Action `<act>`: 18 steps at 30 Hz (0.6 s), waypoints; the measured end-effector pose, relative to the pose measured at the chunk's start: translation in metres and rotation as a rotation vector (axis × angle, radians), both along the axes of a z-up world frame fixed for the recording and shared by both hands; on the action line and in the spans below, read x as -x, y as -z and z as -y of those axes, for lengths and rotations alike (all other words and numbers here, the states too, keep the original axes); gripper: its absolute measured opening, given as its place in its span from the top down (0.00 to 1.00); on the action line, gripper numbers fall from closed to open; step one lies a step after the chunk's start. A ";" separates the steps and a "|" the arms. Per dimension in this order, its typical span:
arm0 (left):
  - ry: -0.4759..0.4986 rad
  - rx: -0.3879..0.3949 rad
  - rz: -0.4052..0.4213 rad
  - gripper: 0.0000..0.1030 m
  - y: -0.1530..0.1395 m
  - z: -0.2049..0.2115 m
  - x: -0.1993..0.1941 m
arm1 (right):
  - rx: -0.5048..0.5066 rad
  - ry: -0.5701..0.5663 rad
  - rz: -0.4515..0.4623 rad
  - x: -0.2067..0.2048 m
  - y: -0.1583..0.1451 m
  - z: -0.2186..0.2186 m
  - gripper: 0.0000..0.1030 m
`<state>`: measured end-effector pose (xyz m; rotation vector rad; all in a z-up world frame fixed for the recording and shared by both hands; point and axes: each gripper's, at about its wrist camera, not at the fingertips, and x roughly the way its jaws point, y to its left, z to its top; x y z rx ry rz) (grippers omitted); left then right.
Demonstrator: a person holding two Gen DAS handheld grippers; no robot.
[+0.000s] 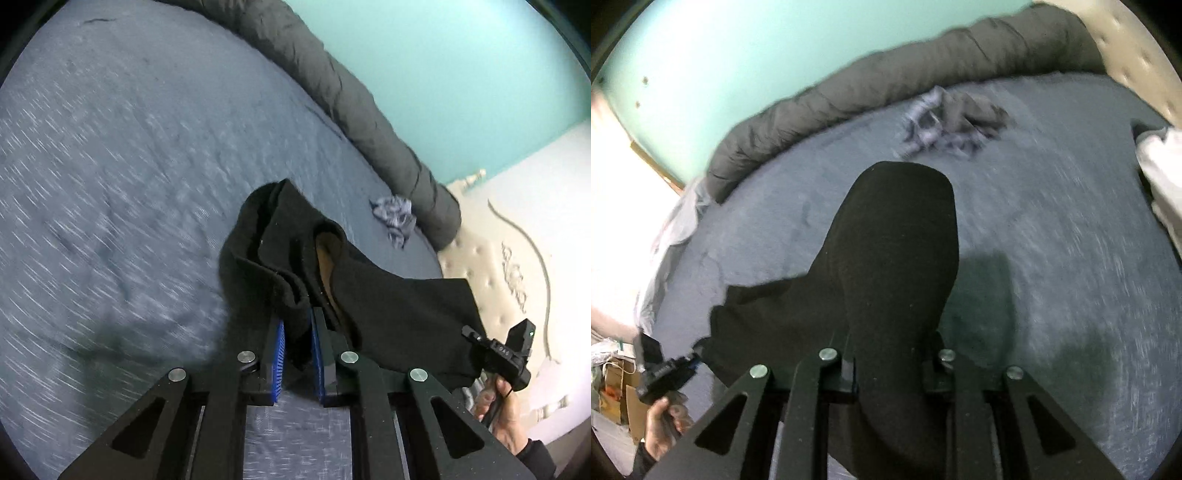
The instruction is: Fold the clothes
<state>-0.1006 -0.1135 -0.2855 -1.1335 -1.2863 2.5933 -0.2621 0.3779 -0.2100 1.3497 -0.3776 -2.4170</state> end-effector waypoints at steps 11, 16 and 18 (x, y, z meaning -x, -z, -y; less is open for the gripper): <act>-0.037 0.103 0.033 0.84 -0.012 0.006 -0.010 | -0.126 0.095 0.034 0.012 0.037 -0.023 0.48; -0.031 0.213 0.019 0.84 -0.024 0.007 -0.020 | -0.031 0.183 -0.065 -0.004 0.008 -0.039 0.37; -0.022 0.256 0.019 0.84 -0.024 0.005 -0.020 | 0.031 0.133 -0.069 -0.007 0.004 -0.029 0.38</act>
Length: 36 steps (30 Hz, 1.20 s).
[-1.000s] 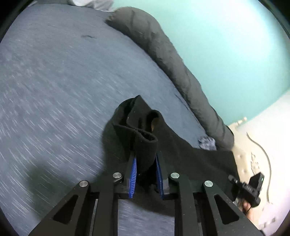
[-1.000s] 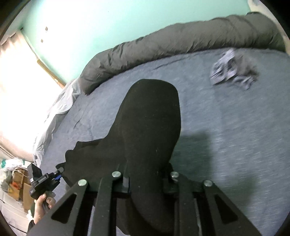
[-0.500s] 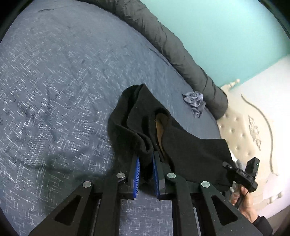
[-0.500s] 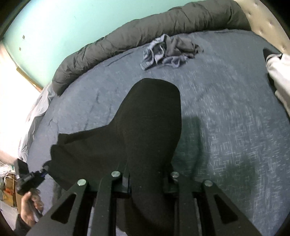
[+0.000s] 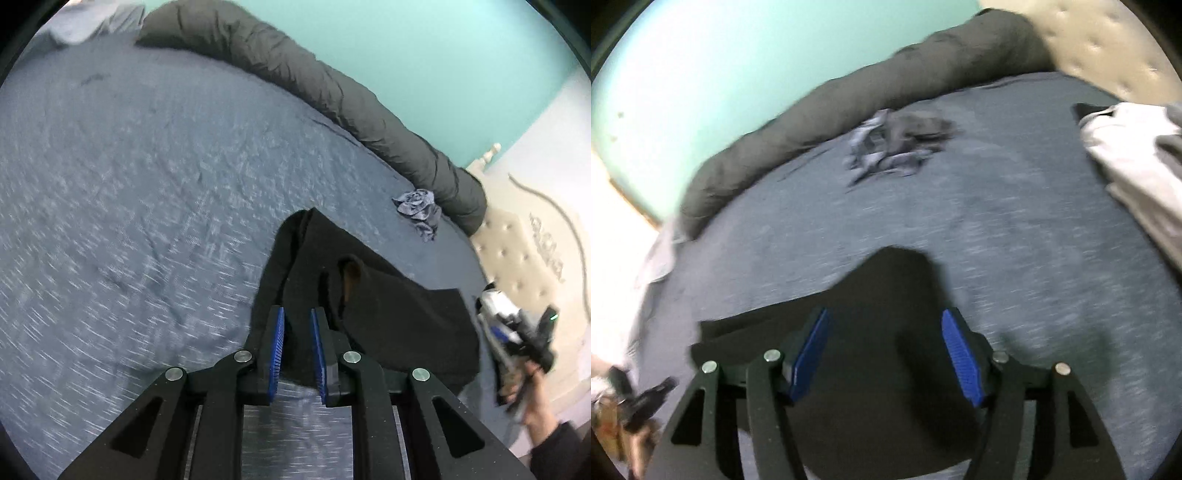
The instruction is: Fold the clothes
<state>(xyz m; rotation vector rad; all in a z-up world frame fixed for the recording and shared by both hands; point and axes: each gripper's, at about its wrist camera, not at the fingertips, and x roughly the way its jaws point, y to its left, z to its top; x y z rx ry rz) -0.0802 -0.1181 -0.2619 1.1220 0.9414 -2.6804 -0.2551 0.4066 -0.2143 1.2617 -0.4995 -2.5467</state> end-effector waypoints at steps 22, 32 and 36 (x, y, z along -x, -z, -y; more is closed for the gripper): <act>0.075 0.029 0.004 0.84 0.007 -0.001 0.007 | -0.083 -0.170 0.131 0.033 0.079 0.181 0.75; 0.080 0.020 -0.004 0.74 0.003 -0.001 0.005 | -0.148 -0.225 0.157 0.043 0.086 0.216 0.75; 0.079 0.015 -0.010 0.74 0.002 0.000 0.004 | -0.171 -0.229 0.119 0.029 0.070 0.214 0.75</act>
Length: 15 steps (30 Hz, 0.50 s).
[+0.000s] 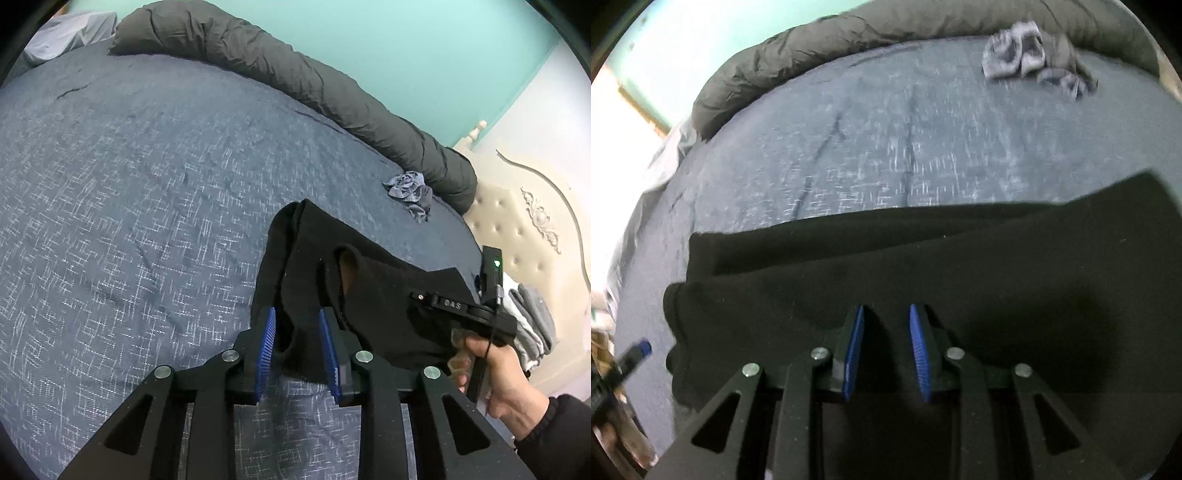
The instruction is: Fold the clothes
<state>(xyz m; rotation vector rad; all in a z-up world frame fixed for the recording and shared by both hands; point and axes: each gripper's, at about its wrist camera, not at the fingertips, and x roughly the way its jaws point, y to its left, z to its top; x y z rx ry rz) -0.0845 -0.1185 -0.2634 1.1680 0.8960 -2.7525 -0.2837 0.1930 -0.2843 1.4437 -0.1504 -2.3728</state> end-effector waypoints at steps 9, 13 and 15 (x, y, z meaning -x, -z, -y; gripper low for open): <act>-0.002 -0.013 -0.005 0.74 -0.001 -0.001 -0.001 | -0.016 0.002 0.025 -0.058 0.014 -0.010 0.75; -0.006 -0.016 -0.013 0.73 -0.004 -0.002 -0.003 | 0.059 0.083 -0.002 -0.078 -0.002 -0.029 0.75; -0.007 -0.019 -0.011 0.73 -0.004 -0.001 -0.003 | 0.048 0.078 0.010 -0.081 0.005 -0.029 0.75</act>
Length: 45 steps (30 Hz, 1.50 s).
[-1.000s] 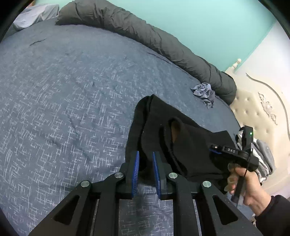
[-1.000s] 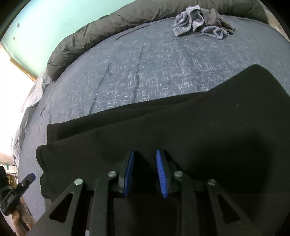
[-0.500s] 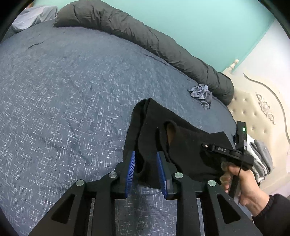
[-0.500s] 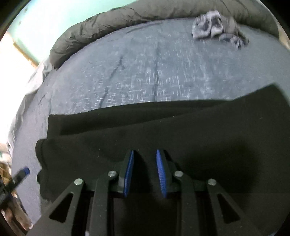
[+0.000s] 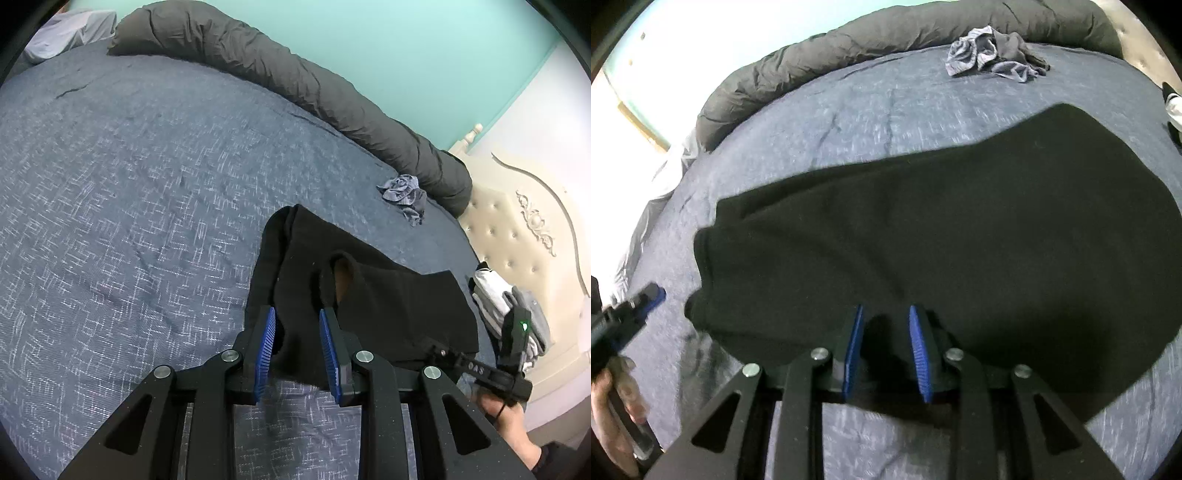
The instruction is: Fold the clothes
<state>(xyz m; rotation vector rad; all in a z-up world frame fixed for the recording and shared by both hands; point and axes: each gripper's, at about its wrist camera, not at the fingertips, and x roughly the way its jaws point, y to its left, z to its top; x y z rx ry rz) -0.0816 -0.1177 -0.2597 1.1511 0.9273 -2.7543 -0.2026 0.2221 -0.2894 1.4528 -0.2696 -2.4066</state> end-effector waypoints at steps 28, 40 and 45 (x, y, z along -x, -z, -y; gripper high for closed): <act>-0.023 -0.035 0.004 0.67 0.003 0.008 -0.005 | 0.009 0.089 -0.032 -0.046 0.013 -0.023 0.86; -0.018 -0.051 0.013 0.61 0.007 0.008 -0.003 | 0.012 0.073 -0.005 -0.033 0.017 -0.013 0.90; 0.002 -0.066 0.034 0.49 0.012 0.006 -0.004 | 0.106 0.135 -0.077 -0.044 -0.011 -0.042 0.90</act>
